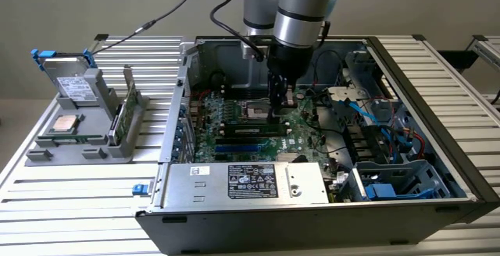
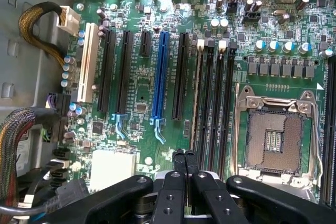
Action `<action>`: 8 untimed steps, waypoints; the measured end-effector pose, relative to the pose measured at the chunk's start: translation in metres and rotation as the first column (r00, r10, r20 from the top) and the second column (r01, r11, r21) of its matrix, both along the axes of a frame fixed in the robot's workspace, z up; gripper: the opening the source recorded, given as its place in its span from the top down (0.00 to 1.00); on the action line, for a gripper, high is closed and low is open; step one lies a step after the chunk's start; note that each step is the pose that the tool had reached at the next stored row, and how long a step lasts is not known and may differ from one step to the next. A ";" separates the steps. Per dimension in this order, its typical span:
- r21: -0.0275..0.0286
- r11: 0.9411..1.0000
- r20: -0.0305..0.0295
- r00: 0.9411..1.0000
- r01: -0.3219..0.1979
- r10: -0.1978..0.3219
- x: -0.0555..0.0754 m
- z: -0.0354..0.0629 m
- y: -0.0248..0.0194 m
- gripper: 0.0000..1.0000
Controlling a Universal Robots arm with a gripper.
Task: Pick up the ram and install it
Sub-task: 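Press down the ram until it locks into place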
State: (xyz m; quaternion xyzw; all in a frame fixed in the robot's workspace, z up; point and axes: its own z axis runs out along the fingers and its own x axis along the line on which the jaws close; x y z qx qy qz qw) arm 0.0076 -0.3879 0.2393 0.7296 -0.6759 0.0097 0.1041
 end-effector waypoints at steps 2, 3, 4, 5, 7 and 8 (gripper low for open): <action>0.000 1.000 0.000 1.000 0.000 0.000 0.000 -0.0016 0.0000 0.90; 0.000 1.000 0.000 1.000 0.000 0.000 0.000 -0.0020 0.0000 0.90; 0.000 1.000 0.000 1.000 0.000 0.000 0.000 -0.0021 0.0000 0.90; 0.000 1.000 0.000 1.000 0.000 0.000 0.000 -0.0021 0.0000 0.90; 0.000 1.000 0.000 1.000 0.000 0.000 0.001 -0.0023 0.0000 0.90; 0.000 1.000 0.000 1.000 0.000 0.000 0.001 -0.0027 0.0000 0.90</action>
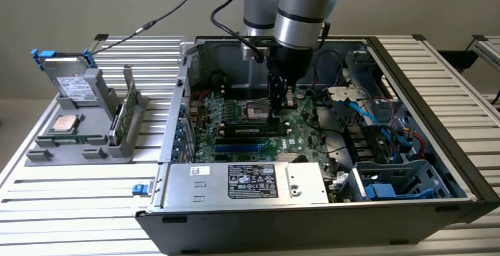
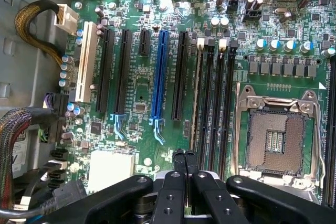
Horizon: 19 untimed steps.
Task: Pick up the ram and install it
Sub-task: 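Press down the ram until it locks into place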
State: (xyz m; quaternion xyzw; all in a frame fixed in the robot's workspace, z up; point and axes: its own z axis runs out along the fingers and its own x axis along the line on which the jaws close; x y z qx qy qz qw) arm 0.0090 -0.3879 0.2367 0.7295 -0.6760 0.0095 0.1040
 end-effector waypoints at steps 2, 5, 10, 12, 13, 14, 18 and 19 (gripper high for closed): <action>0.000 1.000 0.000 1.000 0.000 0.000 0.002 -0.0006 0.0000 0.90; 0.000 1.000 0.000 1.000 0.000 0.000 0.002 -0.0031 0.0000 0.90; -0.001 1.000 0.000 1.000 0.000 0.000 0.002 -0.0071 0.0001 0.90; 0.000 1.000 0.000 1.000 0.000 0.000 0.002 -0.0078 0.0002 0.90; 0.000 1.000 0.000 1.000 0.000 0.000 0.002 -0.0084 0.0002 0.90; 0.000 1.000 0.000 1.000 0.000 0.000 0.002 -0.0095 0.0002 0.90; -0.001 1.000 0.000 1.000 0.000 0.000 0.002 -0.0110 0.0002 0.90; 0.000 1.000 0.000 1.000 0.000 0.000 0.002 -0.0111 0.0002 0.90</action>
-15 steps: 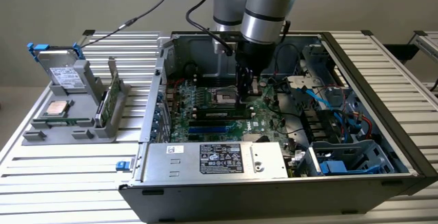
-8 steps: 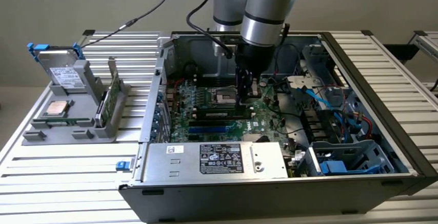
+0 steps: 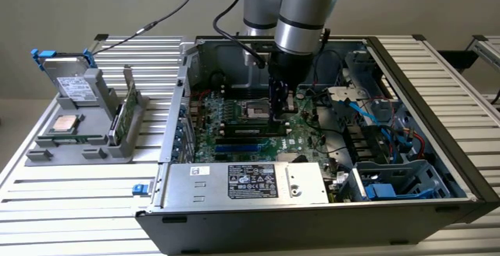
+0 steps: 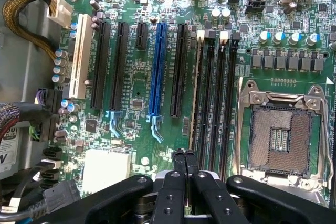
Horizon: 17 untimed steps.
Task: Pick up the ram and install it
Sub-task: 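Press down the ram until it locks into place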
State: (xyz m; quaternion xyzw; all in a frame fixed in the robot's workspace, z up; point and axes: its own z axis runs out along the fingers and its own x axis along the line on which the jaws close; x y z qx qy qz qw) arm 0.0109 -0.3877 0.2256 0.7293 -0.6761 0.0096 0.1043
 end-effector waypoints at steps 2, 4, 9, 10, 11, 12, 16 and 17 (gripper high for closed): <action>0.000 1.000 0.000 1.000 0.000 0.000 0.000 -0.0001 0.0000 0.90; 0.000 1.000 0.000 1.000 0.000 0.000 0.000 -0.0001 0.0000 0.90; 0.000 1.000 0.000 1.000 0.000 0.000 0.000 -0.0005 0.0000 0.90; 0.000 1.000 0.000 1.000 0.000 0.000 0.000 -0.0008 0.0000 0.90; 0.000 1.000 0.000 1.000 0.000 0.000 0.000 -0.0010 0.0000 0.90; 0.000 1.000 0.000 1.000 0.000 0.000 0.000 -0.0010 0.0000 0.90; 0.002 1.000 0.000 1.000 0.000 0.000 0.000 0.0004 0.0002 0.90; 0.001 1.000 0.000 1.000 0.000 0.000 0.000 0.0018 0.0001 0.90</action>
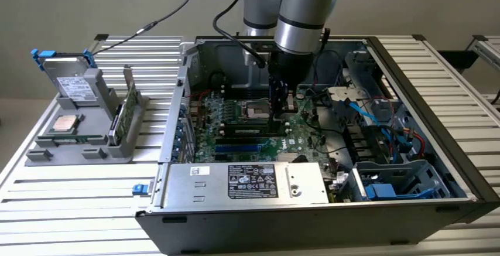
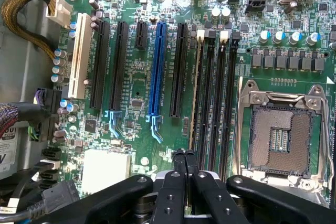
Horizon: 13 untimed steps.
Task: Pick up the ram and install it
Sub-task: 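Press down the ram until it locks into place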
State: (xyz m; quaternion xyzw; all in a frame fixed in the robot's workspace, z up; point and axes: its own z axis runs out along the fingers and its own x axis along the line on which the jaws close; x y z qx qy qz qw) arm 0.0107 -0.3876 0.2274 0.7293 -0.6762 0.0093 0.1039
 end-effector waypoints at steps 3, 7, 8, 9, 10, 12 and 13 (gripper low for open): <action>-0.001 1.000 0.000 1.000 0.000 0.000 -0.002 0.0030 -0.0001 0.90; -0.001 1.000 0.000 1.000 0.000 0.000 -0.007 0.0034 -0.0001 0.90; -0.001 1.000 0.000 1.000 0.000 0.000 -0.009 0.0034 -0.0001 0.90; -0.001 1.000 0.000 1.000 0.000 0.000 -0.012 0.0034 -0.0001 0.90; -0.001 1.000 0.000 1.000 0.000 0.000 -0.014 0.0034 -0.0001 0.90; -0.001 1.000 0.000 1.000 0.000 0.000 -0.018 0.0034 -0.0001 0.90; -0.001 1.000 0.000 1.000 0.000 0.000 -0.020 0.0034 0.0000 0.90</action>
